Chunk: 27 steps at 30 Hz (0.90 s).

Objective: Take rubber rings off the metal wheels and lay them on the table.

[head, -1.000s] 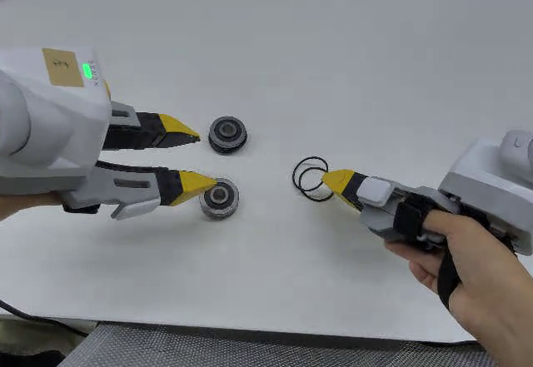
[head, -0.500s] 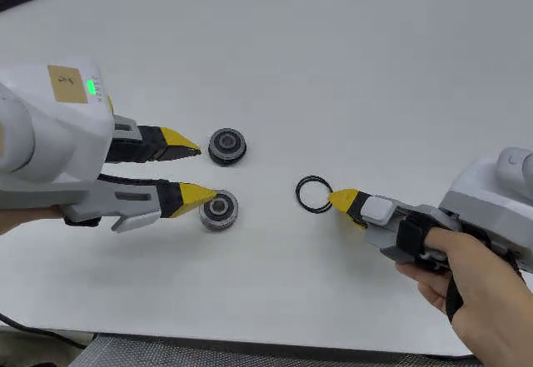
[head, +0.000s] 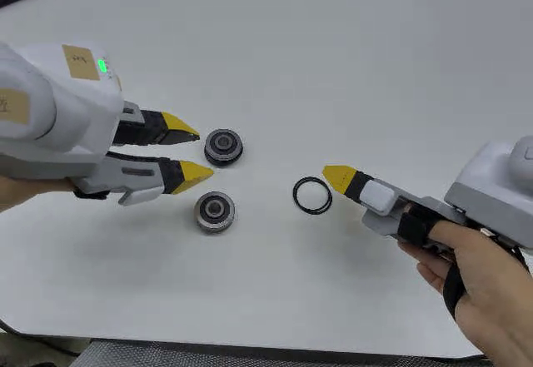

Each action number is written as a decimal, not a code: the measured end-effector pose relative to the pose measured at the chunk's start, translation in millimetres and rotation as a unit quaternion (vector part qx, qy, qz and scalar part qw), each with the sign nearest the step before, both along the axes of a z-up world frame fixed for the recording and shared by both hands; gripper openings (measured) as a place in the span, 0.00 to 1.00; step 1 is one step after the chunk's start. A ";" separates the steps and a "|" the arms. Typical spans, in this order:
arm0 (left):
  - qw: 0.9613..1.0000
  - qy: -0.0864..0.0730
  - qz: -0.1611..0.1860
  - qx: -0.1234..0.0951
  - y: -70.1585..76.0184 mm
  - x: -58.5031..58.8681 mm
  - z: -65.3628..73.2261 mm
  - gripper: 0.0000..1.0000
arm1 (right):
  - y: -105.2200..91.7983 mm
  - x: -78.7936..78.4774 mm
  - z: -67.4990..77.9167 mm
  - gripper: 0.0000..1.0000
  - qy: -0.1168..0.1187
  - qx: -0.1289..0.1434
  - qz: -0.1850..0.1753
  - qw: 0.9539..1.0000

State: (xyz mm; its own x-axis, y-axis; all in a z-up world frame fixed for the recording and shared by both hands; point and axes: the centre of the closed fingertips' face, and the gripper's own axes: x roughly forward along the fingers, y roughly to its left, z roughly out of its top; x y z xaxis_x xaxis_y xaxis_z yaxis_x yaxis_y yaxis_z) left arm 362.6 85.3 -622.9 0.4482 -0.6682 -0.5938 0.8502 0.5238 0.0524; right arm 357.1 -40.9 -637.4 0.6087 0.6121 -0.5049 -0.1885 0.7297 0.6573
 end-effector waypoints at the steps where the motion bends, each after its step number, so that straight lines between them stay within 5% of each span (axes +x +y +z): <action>1: 1.000 0.000 0.004 0.006 1.2 4.6 -1.5 0.29 | 2.6 -0.1 1.3 0.21 -0.001 0.004 0.004 1.000; 10: 0.999 -0.002 -0.014 0.034 -5.8 32.2 -19.5 0.23 | 15.1 -3.8 -1.0 0.21 0.003 0.000 0.032 0.999; 27: 0.998 0.027 -0.039 0.029 -14.2 28.0 -31.4 0.18 | 15.5 -4.2 -4.4 0.20 0.012 0.003 0.029 0.999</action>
State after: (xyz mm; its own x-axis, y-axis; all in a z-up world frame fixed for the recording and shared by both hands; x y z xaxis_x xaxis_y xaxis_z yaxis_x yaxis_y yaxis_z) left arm 390.6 71.0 -654.2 0.3628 -0.6630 -0.6549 0.8905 0.4537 0.0341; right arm 352.9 -25.4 -641.9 0.5596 0.6499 -0.5143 -0.2153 0.7132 0.6671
